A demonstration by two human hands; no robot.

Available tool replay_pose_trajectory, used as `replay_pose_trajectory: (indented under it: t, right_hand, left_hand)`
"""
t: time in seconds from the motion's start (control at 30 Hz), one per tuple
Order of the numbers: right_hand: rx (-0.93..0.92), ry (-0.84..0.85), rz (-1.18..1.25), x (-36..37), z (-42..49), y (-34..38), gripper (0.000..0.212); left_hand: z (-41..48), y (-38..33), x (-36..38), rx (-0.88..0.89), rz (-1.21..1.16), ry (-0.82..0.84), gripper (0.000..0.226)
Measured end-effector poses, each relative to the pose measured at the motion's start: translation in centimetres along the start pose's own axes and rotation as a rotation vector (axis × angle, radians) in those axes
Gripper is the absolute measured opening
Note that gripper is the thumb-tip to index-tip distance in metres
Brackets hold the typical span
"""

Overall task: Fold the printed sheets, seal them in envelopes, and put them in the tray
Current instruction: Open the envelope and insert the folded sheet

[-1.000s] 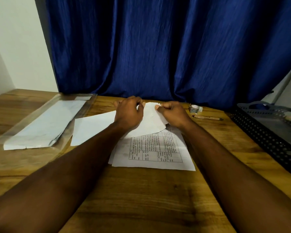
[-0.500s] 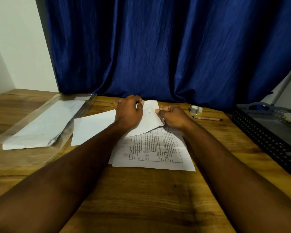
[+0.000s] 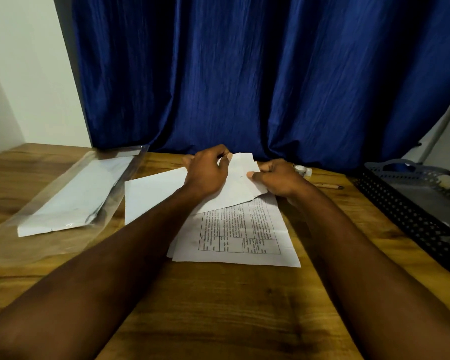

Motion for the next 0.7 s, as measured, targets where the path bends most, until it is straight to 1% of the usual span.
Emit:
replay_pose_trajectory:
  t: [0.1, 0.17, 0.27, 0.37, 0.43, 0.5, 0.6, 0.7]
  right_hand:
    - [-0.017, -0.004, 0.079, -1.1, 0.2, -0.9, 0.021]
    - [-0.012, 0.014, 0.172, -1.6, 0.2, -1.7, 0.020]
    - [-0.001, -0.052, 0.283, -2.5, 0.7, -2.6, 0.020]
    - [0.016, -0.145, 0.351, -3.6, 1.4, -2.7, 0.021]
    - [0.006, -0.175, 0.381, -3.7, 1.6, -2.7, 0.021]
    - [0.006, -0.156, 0.425, -3.1, 1.5, -2.6, 0.021]
    - [0.020, -0.093, 0.462, -1.7, 1.3, -2.5, 0.024]
    - [0.079, -0.034, 0.508, -0.9, 0.9, -2.4, 0.025]
  left_hand:
    - [0.5, -1.0, 0.8, 0.038, 0.026, 0.025, 0.017]
    - [0.8, -2.2, 1.2, 0.089, 0.108, 0.036, 0.017]
    - [1.8, -3.7, 1.3, 0.199, 0.230, 0.051, 0.019]
    - [2.7, -3.3, 1.0, 0.225, 0.413, 0.101, 0.036]
    - [2.8, -2.2, 0.6, 0.216, 0.496, 0.106, 0.042]
    - [2.8, -1.2, 0.2, 0.207, 0.495, 0.089, 0.040]
    - [2.7, -0.3, 0.0, 0.185, 0.424, 0.071, 0.027]
    - [2.8, -0.3, 0.0, 0.156, 0.347, 0.057, 0.029]
Point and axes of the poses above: each hand's wrist, its own z-axis towards the middle knuckle, its own x-axis out of the palm, y = z × x, the point moved 2 cm from there along z, towards the middle knuckle, and after that the axes turned 12 degrees about -y, right-handed, at the moved point
